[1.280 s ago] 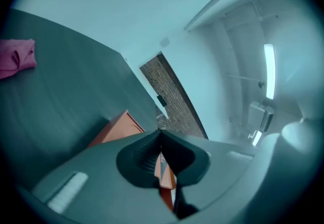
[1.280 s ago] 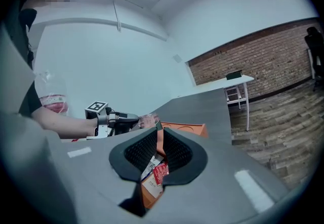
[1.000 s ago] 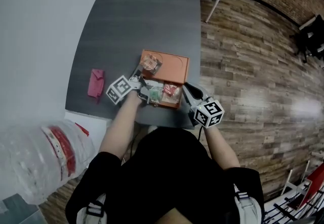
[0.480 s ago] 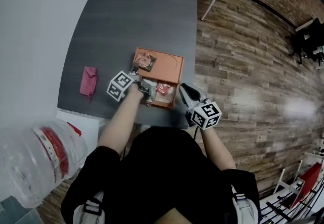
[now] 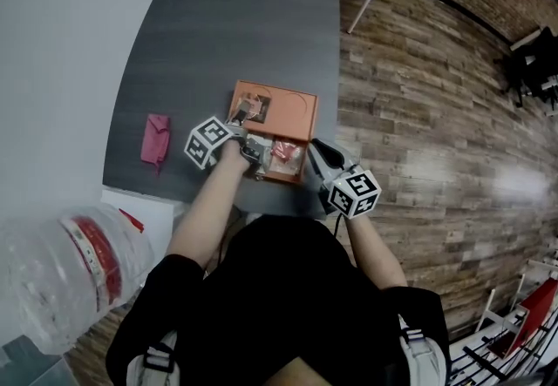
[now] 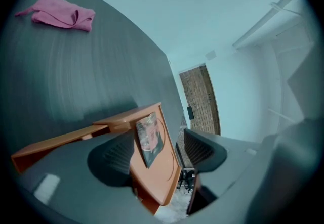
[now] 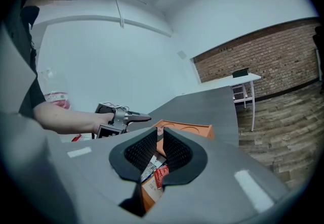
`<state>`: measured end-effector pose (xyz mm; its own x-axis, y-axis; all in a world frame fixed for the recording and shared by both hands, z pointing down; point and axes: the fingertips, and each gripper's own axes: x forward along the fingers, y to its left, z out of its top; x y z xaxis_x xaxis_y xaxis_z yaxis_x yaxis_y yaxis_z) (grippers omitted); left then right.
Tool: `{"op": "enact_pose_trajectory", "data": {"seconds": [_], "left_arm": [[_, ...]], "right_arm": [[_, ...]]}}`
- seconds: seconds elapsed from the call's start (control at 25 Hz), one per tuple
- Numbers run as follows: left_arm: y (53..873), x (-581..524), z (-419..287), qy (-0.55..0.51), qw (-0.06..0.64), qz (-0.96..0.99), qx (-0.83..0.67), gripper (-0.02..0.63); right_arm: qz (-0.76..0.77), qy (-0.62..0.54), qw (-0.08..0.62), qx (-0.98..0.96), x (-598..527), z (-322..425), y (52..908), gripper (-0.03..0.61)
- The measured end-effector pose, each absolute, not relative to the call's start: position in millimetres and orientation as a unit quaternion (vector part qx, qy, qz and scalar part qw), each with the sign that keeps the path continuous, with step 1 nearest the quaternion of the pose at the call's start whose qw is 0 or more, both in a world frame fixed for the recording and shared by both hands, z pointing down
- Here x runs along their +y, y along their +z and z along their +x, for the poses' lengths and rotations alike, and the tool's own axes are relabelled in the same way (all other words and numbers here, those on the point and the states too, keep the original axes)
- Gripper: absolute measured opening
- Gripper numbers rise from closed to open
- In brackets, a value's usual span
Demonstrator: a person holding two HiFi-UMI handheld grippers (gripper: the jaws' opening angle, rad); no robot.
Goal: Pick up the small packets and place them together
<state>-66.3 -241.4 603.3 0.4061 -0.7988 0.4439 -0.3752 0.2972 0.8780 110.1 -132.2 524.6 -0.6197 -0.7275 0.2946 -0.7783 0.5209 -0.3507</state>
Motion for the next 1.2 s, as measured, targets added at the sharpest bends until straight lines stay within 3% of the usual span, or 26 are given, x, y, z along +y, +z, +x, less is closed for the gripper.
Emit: {"op": "enact_pose_trajectory", "data": {"seconds": [0.44, 0.76, 1.0, 1.2], "left_arm": [[570, -226, -51, -0.128, 0.567, 0.668, -0.465, 0.291], [570, -186, -29, 0.027, 0.455, 0.831, -0.318, 0.209], [556, -165, -51, -0.012, 0.421, 0.854, -0.305, 0.190], [547, -134, -61, -0.002, 0.372, 0.874, -0.312, 0.183]], "right_arm": [[0.436, 0.218, 0.046, -0.872, -130, 100, 516, 0.040], [0.439, 0.218, 0.054, -0.870, -120, 101, 520, 0.040], [0.370, 0.199, 0.137, -0.897, -122, 71, 536, 0.040], [0.247, 0.167, 0.267, -0.917, -122, 21, 567, 0.054]]}}
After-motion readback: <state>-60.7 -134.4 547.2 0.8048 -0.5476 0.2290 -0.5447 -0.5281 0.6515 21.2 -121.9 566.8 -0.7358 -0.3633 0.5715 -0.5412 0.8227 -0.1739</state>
